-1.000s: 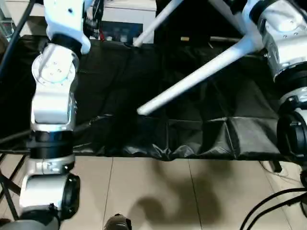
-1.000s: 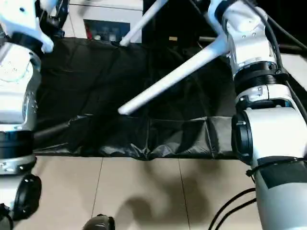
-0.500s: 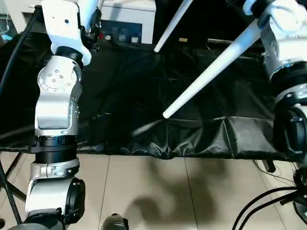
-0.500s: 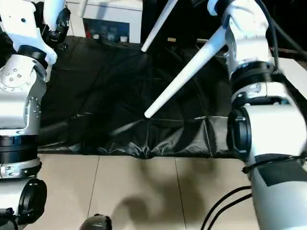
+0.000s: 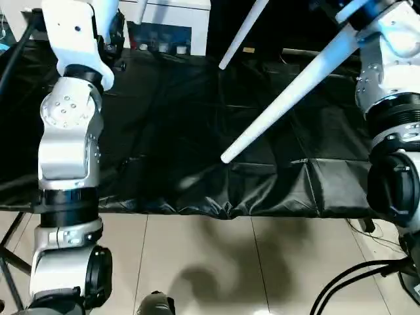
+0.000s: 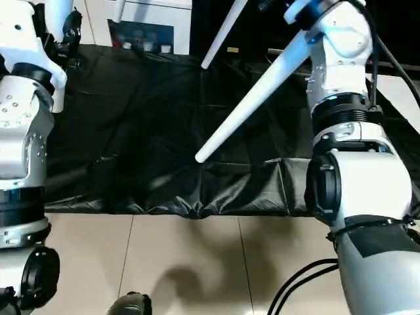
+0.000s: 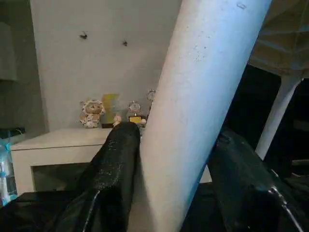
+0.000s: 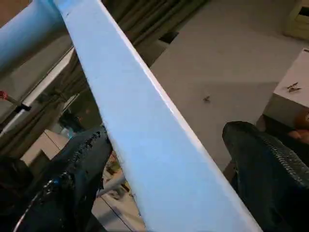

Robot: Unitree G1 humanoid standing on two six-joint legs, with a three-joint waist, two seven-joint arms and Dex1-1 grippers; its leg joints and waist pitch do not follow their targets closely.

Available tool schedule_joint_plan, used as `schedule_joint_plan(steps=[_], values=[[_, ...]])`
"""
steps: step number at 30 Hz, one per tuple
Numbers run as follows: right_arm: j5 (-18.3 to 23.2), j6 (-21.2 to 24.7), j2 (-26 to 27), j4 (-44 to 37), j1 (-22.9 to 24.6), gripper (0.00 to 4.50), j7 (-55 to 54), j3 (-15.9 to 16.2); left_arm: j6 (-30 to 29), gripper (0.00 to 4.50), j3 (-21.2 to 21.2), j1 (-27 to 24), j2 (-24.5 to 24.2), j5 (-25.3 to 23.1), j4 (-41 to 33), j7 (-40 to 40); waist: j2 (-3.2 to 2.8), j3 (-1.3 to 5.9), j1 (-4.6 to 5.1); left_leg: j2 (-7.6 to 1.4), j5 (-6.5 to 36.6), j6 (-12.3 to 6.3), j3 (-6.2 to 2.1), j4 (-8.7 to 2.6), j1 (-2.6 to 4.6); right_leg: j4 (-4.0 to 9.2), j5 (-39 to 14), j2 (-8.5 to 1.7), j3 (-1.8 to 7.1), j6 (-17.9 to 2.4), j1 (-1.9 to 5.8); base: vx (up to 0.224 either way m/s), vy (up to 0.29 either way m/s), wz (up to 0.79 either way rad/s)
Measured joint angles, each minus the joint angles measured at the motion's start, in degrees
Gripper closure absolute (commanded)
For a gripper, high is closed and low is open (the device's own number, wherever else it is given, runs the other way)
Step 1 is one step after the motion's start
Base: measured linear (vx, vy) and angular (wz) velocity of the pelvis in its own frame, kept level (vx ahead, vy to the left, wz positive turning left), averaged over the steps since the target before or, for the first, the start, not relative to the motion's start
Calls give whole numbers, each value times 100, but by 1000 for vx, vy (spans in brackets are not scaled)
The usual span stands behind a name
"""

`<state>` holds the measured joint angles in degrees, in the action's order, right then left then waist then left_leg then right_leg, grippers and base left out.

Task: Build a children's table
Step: Flip table

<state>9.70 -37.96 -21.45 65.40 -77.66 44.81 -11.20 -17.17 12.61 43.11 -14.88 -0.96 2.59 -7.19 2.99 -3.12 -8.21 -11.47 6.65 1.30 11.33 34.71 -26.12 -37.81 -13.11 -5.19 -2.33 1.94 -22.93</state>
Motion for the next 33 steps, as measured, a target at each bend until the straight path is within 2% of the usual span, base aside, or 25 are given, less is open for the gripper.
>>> schedule_joint_plan(steps=[3,5,8,16,20,23,27,30,32,33], values=[[30,4,-15,19,2,48,53,-26,-5,247,-7,-1,-5,-2,-12,5,0,0,1,-4,0,0,0,0,1,-1,1,0,-4,-1,-1,0,0,0],[-225,-166,-93,72,2,48,-300,79,-40,247,-17,0,-7,-1,-10,11,-3,-2,-1,-5,0,1,2,0,2,-3,1,0,-4,-1,-1,0,0,0],[-909,-477,-153,92,-11,8,-1214,459,-210,248,-25,0,4,9,80,23,-9,-4,-23,-4,0,2,5,0,6,-10,1,-1,-3,-1,-3,0,0,0],[-2052,-813,-163,51,-17,0,-2131,1128,-657,272,-29,-333,150,29,524,145,19,-23,0,-11,0,3,2,2,-12,-9,17,2,-9,2,-21,0,0,0],[-2916,-1374,-188,-121,142,0,-3012,1619,-667,277,10,-334,148,75,519,199,27,-26,-19,-11,0,3,2,6,-17,0,17,2,-9,3,-19,0,0,0],[-3306,-1810,-186,-246,330,0,-3404,1761,-677,278,4,-334,149,75,520,204,33,-30,-18,-11,0,2,3,16,-31,11,25,2,-9,17,-22,0,0,0],[-3416,-2199,-161,-433,590,0,-3578,1811,-682,278,-8,-335,149,77,520,213,37,-31,4,-12,1,0,4,26,-38,28,43,3,-3,44,-19,0,0,0],[-3088,-2236,77,-466,942,0,-3534,1771,-682,278,-22,-345,150,80,520,223,44,-30,22,-15,3,-4,5,33,-37,29,51,5,1,48,-18,0,0,0],[-2659,-2088,365,-702,1456,0,-3363,1657,-679,278,-52,-405,141,111,519,175,54,-24,20,-18,3,-5,4,34,-28,33,53,6,-3,48,-6,0,0,0],[-2571,-2050,475,-711,1643,0,-3294,1665,-679,278,-57,-439,142,121,519,168,51,-26,19,-18,4,-6,4,36,-31,33,57,7,0,51,-9,0,0,0]])
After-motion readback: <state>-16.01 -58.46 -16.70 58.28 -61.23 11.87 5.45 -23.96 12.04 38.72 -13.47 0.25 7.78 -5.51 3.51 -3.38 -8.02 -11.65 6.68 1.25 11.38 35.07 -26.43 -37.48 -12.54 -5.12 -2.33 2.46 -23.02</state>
